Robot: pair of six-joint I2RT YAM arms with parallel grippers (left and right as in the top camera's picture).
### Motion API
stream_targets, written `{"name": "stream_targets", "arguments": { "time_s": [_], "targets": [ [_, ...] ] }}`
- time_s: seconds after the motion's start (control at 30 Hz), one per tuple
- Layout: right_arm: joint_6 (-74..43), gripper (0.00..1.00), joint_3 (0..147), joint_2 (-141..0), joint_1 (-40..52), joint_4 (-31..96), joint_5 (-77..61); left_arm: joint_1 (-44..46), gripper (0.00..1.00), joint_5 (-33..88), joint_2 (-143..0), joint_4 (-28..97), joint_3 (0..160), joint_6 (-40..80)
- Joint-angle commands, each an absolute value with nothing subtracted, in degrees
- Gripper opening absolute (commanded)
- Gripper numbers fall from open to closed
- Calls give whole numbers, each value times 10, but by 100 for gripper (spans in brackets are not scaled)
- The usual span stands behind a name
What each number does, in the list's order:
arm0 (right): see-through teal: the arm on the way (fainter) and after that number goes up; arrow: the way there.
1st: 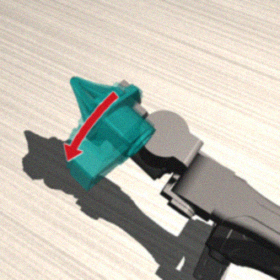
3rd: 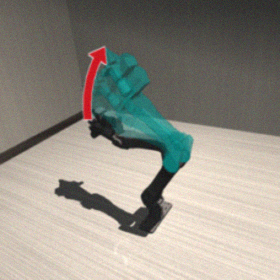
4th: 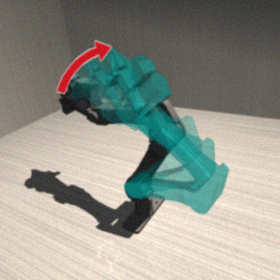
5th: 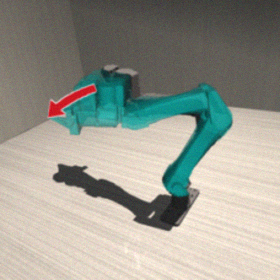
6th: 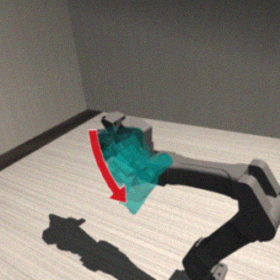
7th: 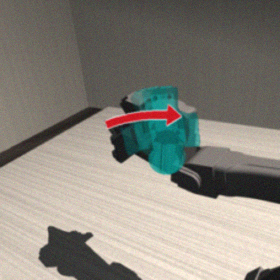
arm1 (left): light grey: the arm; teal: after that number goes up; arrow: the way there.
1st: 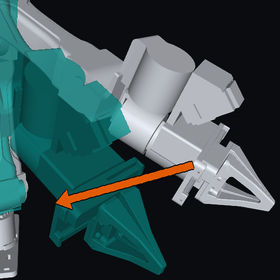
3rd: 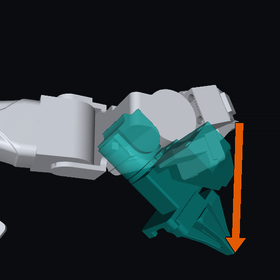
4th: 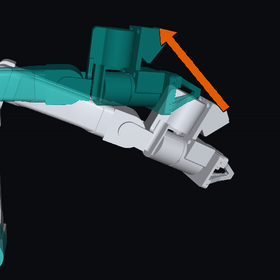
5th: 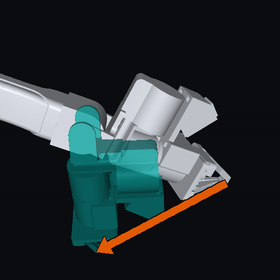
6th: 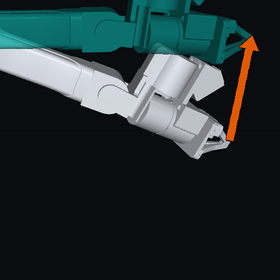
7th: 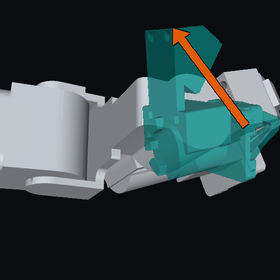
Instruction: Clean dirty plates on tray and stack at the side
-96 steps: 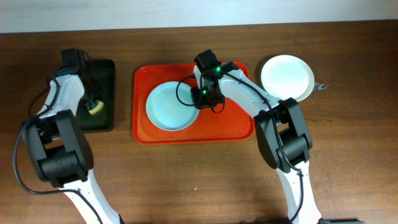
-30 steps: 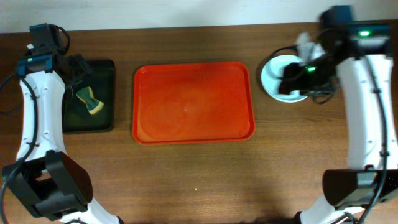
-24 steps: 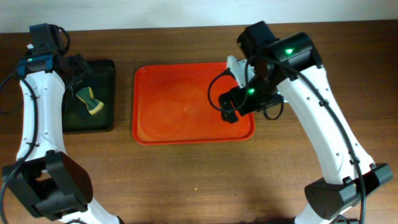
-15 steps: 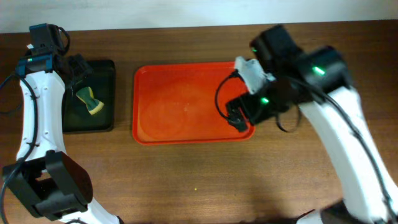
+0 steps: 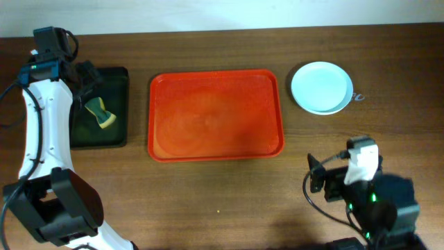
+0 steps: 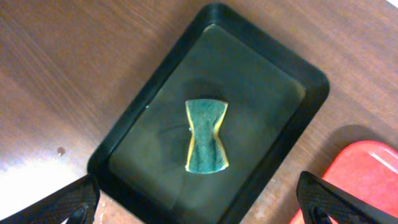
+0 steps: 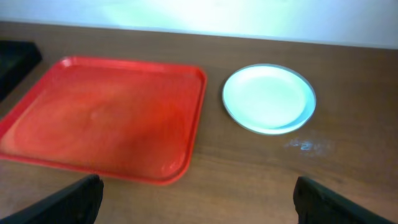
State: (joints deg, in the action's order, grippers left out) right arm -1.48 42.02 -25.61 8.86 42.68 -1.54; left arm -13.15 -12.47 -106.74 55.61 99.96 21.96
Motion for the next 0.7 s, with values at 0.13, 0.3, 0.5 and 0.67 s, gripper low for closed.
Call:
{"name": "stream_targets", "arguments": {
  "time_s": [0.13, 0.3, 0.5, 0.67],
  "targets": [
    [-18, 99, 216, -2, 10, 325, -41, -133, 99, -129, -1071, 554, 999, 218],
    [-18, 99, 93, -2, -4, 110, -49, -133, 99, -129, -1071, 554, 999, 218],
    [-18, 99, 3, -2, -4, -33, -42, -133, 99, -129, -1071, 554, 999, 218],
    [-18, 98, 3, -2, -5, 43, -39, -133, 99, -129, -1071, 554, 999, 218]
  ]
}}
